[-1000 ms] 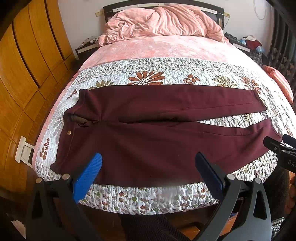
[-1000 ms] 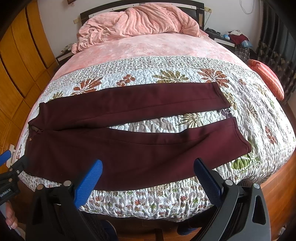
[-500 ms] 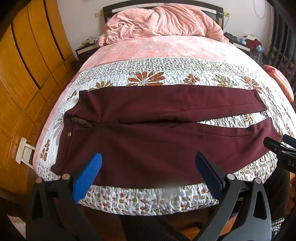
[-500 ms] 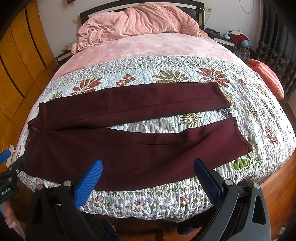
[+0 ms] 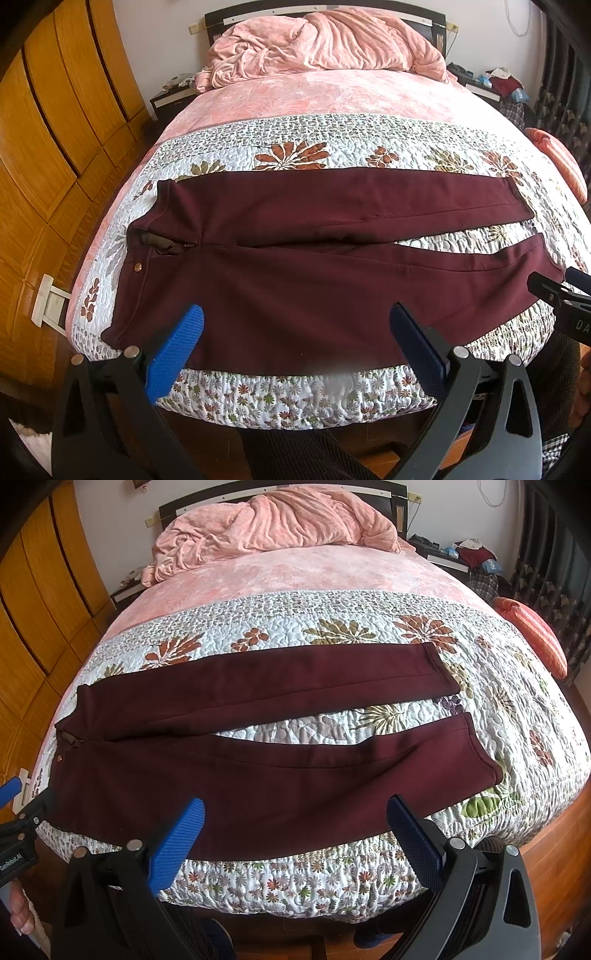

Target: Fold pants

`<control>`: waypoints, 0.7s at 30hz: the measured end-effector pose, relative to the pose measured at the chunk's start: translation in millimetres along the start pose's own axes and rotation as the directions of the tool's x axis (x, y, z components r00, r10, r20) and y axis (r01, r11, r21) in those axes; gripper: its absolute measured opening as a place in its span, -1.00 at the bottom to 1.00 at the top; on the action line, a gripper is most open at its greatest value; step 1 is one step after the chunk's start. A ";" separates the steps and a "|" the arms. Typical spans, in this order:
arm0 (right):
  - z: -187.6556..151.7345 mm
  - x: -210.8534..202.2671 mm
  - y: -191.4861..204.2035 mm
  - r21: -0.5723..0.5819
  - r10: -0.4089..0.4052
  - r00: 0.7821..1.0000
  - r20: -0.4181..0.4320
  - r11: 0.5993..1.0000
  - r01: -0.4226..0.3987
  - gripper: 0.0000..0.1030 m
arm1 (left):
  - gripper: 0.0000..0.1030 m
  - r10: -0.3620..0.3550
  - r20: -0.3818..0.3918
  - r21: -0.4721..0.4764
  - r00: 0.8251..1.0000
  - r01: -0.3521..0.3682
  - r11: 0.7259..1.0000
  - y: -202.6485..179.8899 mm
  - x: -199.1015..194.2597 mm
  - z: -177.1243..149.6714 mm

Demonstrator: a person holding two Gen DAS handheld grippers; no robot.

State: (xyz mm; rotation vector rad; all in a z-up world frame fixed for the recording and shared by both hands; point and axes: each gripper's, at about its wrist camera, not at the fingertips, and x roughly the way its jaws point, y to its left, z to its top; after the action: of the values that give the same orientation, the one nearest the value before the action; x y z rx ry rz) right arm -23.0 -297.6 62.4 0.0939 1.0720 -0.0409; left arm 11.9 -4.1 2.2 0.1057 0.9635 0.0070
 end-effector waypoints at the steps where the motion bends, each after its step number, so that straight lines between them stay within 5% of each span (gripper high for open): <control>1: 0.1 -0.1 -0.1 0.001 0.001 1.000 -0.001 1.000 -0.001 0.93 | 0.94 -0.001 0.000 0.000 1.000 0.001 1.000 0.2 0.1 -0.1; 7: 14.9 4.5 -11.6 -0.008 0.032 0.999 0.000 0.999 -0.032 0.93 | 0.94 -0.003 -0.029 0.011 1.000 0.004 1.000 0.9 11.0 4.5; 11: 58.3 20.5 -53.5 0.003 0.026 1.000 0.004 1.000 -0.026 0.93 | 0.94 -0.014 -0.058 0.031 0.998 0.015 0.999 -1.5 28.2 23.4; 16: 132.9 91.5 -145.1 0.042 0.000 0.996 -0.093 0.999 0.004 0.93 | 0.94 -0.103 -0.092 0.036 0.990 0.107 0.994 -11.2 56.5 60.2; 21: 177.8 183.0 -226.8 0.038 -0.025 0.965 -0.263 0.999 0.036 0.93 | 0.94 -0.170 -0.121 0.040 0.978 0.176 0.984 -35.4 91.0 87.7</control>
State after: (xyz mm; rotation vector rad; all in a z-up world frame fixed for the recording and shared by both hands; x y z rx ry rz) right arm 202.1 -538.2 -26.8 0.1236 1.3381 -0.0804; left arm 134.2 -42.1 -26.0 0.0683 1.0878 -0.1732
